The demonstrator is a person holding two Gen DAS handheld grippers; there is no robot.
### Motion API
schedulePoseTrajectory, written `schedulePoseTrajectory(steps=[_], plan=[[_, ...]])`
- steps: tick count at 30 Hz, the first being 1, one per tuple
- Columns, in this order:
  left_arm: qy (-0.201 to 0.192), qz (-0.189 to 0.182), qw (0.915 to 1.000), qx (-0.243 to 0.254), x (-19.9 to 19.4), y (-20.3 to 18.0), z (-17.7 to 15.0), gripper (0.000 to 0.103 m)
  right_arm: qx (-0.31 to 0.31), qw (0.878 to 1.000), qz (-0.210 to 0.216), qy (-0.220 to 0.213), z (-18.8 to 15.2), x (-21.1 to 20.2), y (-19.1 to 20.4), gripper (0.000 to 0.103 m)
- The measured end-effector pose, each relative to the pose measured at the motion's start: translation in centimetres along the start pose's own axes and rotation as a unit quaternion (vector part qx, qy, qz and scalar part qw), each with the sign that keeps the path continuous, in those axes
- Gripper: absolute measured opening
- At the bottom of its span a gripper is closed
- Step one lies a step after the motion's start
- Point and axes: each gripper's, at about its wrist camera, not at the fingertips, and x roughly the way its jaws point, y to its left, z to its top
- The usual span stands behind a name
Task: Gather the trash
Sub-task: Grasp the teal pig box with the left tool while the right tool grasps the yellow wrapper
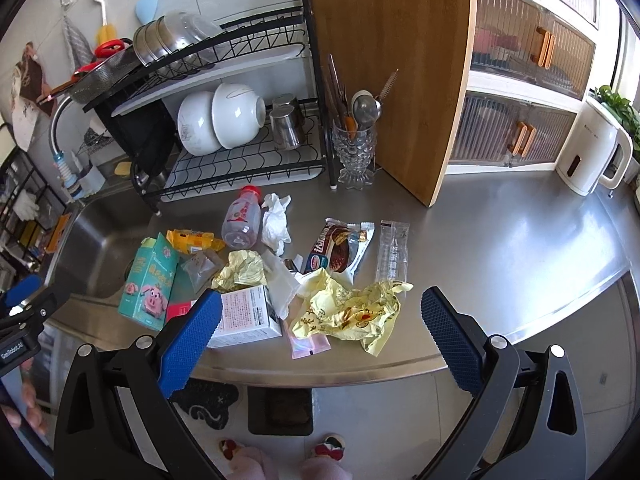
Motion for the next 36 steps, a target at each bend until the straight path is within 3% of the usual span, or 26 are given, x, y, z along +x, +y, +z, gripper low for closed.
schedulePoseTrajectory(steps=[4, 12, 22, 31, 34, 36], plan=[[0.016, -0.003, 0.9999, 0.005, 1.9, 0.8, 0.6, 0.095, 0.006, 1.0, 0.006, 0.022, 0.7, 2.0, -1.3, 0.1], [0.082, -0.017, 0.9964, 0.01, 8.3, 4.0, 1.2, 0.095, 0.067, 0.989, 0.005, 0.129, -0.2, 9.4, -5.9, 0.1], [0.156, -0.01, 0.9874, 0.023, 16.1, 5.7, 0.2, 0.092, 0.098, 0.981, -0.011, 0.168, -1.7, 14.3, -7.4, 0.099], [0.195, -0.007, 0.9804, 0.031, 20.0, 5.4, -1.1, 0.084, 0.117, 0.974, -0.011, 0.193, -2.5, 17.4, -8.0, 0.099], [0.205, -0.011, 0.9783, 0.026, 20.9, 5.4, -1.5, 0.075, 0.119, 0.972, -0.001, 0.203, -2.8, 18.6, -7.9, 0.09], [0.213, -0.016, 0.9767, 0.021, 21.3, 5.4, -1.7, 0.066, 0.117, 0.97, 0.006, 0.212, -3.1, 19.3, -7.7, 0.073]])
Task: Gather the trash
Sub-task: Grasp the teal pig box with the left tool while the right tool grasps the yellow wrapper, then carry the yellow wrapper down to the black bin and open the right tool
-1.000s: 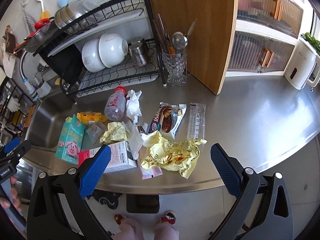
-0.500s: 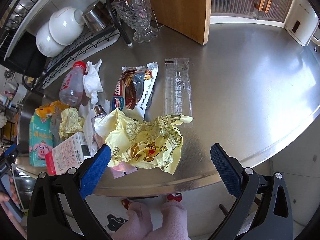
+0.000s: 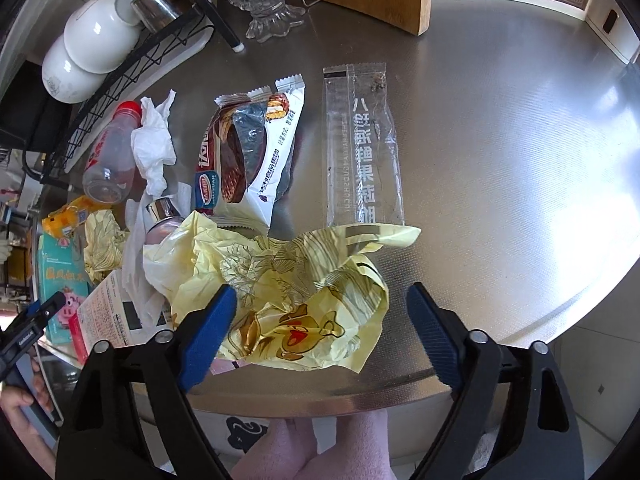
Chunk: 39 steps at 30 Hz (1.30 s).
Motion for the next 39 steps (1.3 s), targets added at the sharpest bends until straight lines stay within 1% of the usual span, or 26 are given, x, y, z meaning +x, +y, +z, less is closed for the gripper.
schedulePoseTrajectory(steps=[1, 2, 3, 4, 5, 6, 9, 13, 19, 22, 26, 28, 30, 32, 34, 39], plan=[[0.004, -0.004, 1.0, -0.003, 0.2, 0.1, 0.0, 0.057, 0.002, 1.0, 0.008, 0.001, 0.0, 0.2, 0.0, 0.067], [0.007, -0.008, 0.9999, -0.008, 0.5, 0.2, 0.0, 0.046, 0.004, 1.0, 0.014, 0.001, -0.1, 0.3, 0.0, 0.062], [0.011, -0.012, 0.9998, -0.012, 0.7, 0.4, 0.0, 0.041, 0.004, 1.0, 0.013, -0.003, -0.1, 0.1, 0.1, 0.054], [0.009, -0.012, 0.9998, -0.014, 0.7, 0.4, 0.0, 0.04, -0.001, 1.0, 0.012, -0.007, -0.2, -0.1, 0.3, 0.049], [0.006, -0.012, 0.9998, -0.014, 0.6, 0.5, 0.1, 0.038, -0.005, 1.0, 0.016, -0.01, -0.2, -0.4, 0.5, 0.034], [0.004, -0.015, 0.9998, -0.016, 0.6, 0.5, 0.1, 0.038, -0.006, 1.0, 0.017, -0.012, -0.2, -0.7, 0.7, 0.03], [-0.002, -0.025, 0.9995, -0.02, 0.1, 0.7, 0.3, 0.037, -0.008, 0.999, 0.026, -0.021, -0.2, -1.6, 1.0, 0.027], [-0.027, -0.009, 0.9996, -0.008, -1.5, 0.4, 0.4, 0.037, -0.019, 0.998, 0.033, -0.047, -0.6, -3.2, 1.6, 0.024], [-0.088, -0.003, 0.9961, 0.009, -6.8, -0.3, 0.0, 0.037, -0.037, 0.992, 0.048, -0.108, -1.0, -8.6, 2.1, 0.023], [-0.119, -0.004, 0.9927, 0.019, -9.8, -0.7, -0.9, 0.037, -0.05, 0.988, 0.053, -0.137, -1.5, -11.5, 2.6, 0.023], [-0.155, -0.012, 0.9871, 0.04, -13.8, -1.6, -3.7, 0.037, -0.083, 0.981, 0.063, -0.163, -3.9, -14.7, 3.6, 0.023], [-0.167, -0.018, 0.9845, 0.05, -15.4, -1.9, -5.7, 0.037, -0.104, 0.978, 0.071, -0.167, -5.7, -15.6, 4.3, 0.023], [-0.172, -0.028, 0.9831, 0.056, -16.5, -2.1, -7.9, 0.037, -0.129, 0.974, 0.081, -0.166, -7.9, -16.0, 4.8, 0.023], [-0.17, -0.036, 0.9831, 0.057, -16.9, -2.1, -10.3, 0.037, -0.15, 0.972, 0.089, -0.159, -10.0, -15.7, 5.3, 0.023], [-0.16, -0.042, 0.9847, 0.054, -16.5, -2.0, -12.6, 0.037, -0.166, 0.971, 0.087, -0.146, -11.9, -14.5, 5.6, 0.024], [-0.12, -0.061, 0.99, 0.043, -13.3, -2.0, -17.5, 0.037, -0.179, 0.974, 0.097, -0.099, -15.9, -10.1, 5.6, 0.023]])
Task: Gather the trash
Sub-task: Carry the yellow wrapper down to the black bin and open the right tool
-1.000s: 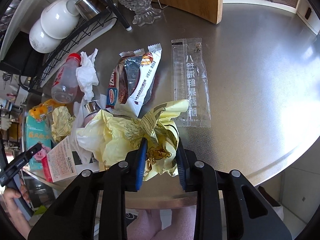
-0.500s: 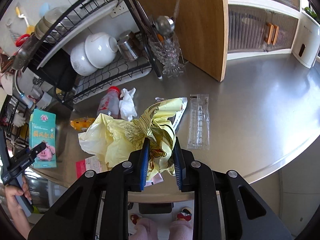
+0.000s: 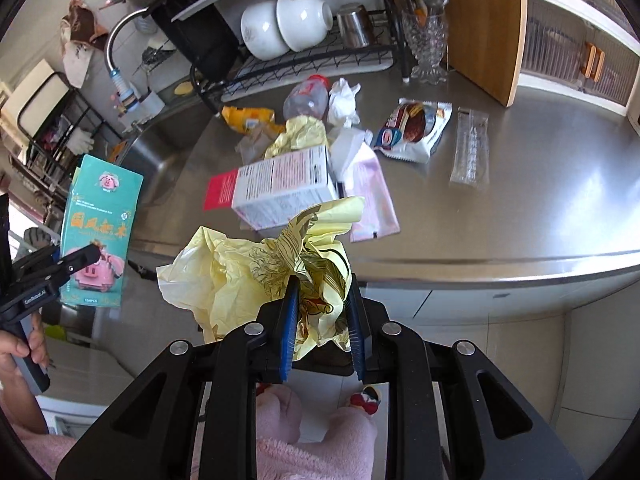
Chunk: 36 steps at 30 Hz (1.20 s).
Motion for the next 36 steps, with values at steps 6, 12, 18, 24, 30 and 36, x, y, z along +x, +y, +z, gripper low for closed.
schedulePoseTrajectory(steps=[6, 12, 18, 24, 30, 36], plan=[[0.061, -0.027, 0.9978, -0.005, 5.4, -0.6, -5.7, 0.037, 0.007, 0.999, 0.014, 0.04, -4.1, 4.7, 1.0, 0.024], [0.102, -0.039, 0.994, -0.003, 12.3, -1.1, -9.4, 0.037, -0.011, 0.997, -0.017, 0.073, -7.9, 10.8, 1.2, 0.024], [0.137, -0.05, 0.9894, 0.004, 18.6, -1.5, -12.7, 0.037, 0.002, 0.996, -0.039, 0.082, -11.0, 16.4, 0.2, 0.024], [0.161, -0.049, 0.9857, -0.013, 24.4, -0.2, -15.2, 0.037, 0.004, 0.991, -0.056, 0.122, -13.8, 23.7, -1.2, 0.024], [0.178, -0.058, 0.9819, -0.026, 29.4, 0.7, -16.1, 0.038, 0.055, 0.983, -0.067, 0.16, -15.1, 30.6, -2.6, 0.024], [0.203, -0.077, 0.9758, -0.027, 33.6, 1.3, -17.0, 0.04, 0.081, 0.978, -0.076, 0.179, -16.0, 34.1, -2.7, 0.027]])
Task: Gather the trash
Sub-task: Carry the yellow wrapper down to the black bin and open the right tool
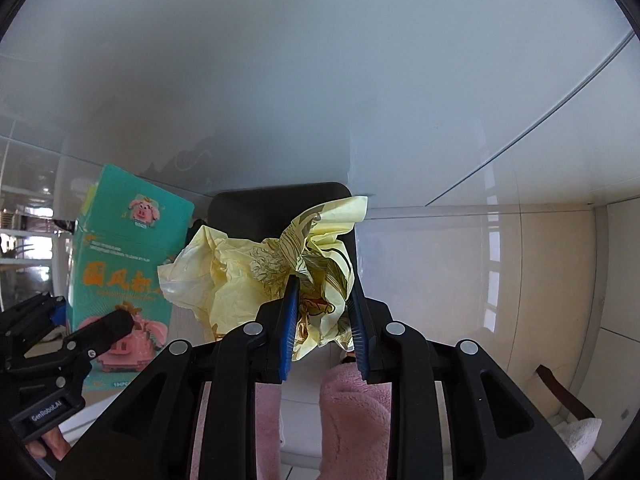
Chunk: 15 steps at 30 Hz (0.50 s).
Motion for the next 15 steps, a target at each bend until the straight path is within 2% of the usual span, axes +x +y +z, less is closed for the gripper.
schedulePoseTrajectory(steps=[2, 3, 4, 5, 6, 12, 15], plan=[[0.006, 0.002, 1.0, 0.002, 0.8, 0.2, 0.2, 0.044, 0.017, 1.0, 0.008, 0.011, 0.0, 0.7, -0.2, 0.03], [0.009, 0.004, 1.0, 0.001, 0.9, 0.1, 0.3, 0.044, 0.024, 1.0, 0.01, 0.015, 0.1, 0.9, -0.3, 0.035], [0.01, 0.002, 0.9999, -0.001, 1.0, 0.2, 0.3, 0.049, 0.029, 0.999, 0.013, 0.015, 0.1, 1.1, -0.1, 0.039], [0.009, 0.002, 1.0, -0.002, 0.8, 0.2, 0.4, 0.053, 0.032, 0.999, 0.017, 0.018, 0.2, 1.1, -0.1, 0.049], [0.008, 0.005, 1.0, -0.001, 0.8, 0.3, 0.4, 0.053, 0.035, 0.999, 0.02, 0.019, 0.2, 1.0, -0.1, 0.052], [0.003, 0.013, 0.9999, -0.005, -0.4, 0.3, 0.5, 0.055, 0.031, 0.999, 0.027, 0.021, 0.7, -0.1, 0.1, 0.054], [-0.007, 0.014, 0.9998, -0.012, -1.3, 0.7, 0.4, 0.06, 0.028, 0.999, 0.03, 0.017, 1.1, -1.1, 0.0, 0.057]])
